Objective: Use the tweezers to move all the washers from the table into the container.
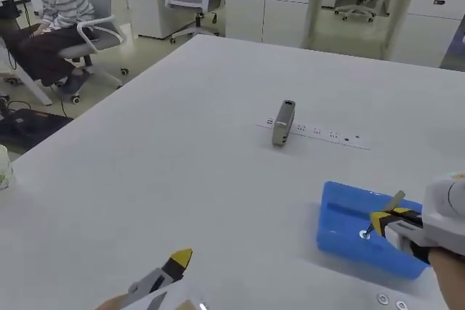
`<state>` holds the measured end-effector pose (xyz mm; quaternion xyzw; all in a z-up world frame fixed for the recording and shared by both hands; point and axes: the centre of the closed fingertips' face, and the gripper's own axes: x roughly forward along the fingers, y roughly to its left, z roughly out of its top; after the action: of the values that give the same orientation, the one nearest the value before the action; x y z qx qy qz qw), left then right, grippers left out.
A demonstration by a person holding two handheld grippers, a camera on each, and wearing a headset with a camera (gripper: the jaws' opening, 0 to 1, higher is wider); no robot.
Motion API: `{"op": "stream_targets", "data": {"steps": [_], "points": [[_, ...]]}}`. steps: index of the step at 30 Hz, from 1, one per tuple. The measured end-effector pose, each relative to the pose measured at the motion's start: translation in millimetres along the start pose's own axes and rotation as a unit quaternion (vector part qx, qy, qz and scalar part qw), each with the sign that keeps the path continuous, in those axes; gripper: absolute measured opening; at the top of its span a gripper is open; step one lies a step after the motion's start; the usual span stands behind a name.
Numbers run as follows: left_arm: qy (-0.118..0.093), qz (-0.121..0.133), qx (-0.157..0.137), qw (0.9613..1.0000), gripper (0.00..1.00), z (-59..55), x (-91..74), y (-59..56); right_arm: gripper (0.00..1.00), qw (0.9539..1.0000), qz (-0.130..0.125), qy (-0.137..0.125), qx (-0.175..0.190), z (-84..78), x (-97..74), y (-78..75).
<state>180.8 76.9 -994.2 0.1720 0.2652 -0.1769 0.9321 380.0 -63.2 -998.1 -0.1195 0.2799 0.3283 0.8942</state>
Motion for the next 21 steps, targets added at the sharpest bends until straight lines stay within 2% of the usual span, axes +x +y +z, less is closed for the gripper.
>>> {"op": "stream_targets", "data": {"steps": [8,17,21], "points": [[-0.002,0.008,-0.006,0.9999,0.96,-0.8,-0.3,4.6,0.02,0.9998,0.0,0.019,-0.003,-14.2,15.3,-1.6],[0.002,0.01,-0.002,0.9999,0.95,-3.4,0.5,5.1,0.03,0.9994,0.004,0.034,-0.007,-26.6,17.6,1.0],[0.0,0.015,-0.004,0.9999,0.95,-2.2,-0.2,7.0,0.03,0.9995,0.007,0.032,-0.008,-27.1,18.3,-0.6]]}}
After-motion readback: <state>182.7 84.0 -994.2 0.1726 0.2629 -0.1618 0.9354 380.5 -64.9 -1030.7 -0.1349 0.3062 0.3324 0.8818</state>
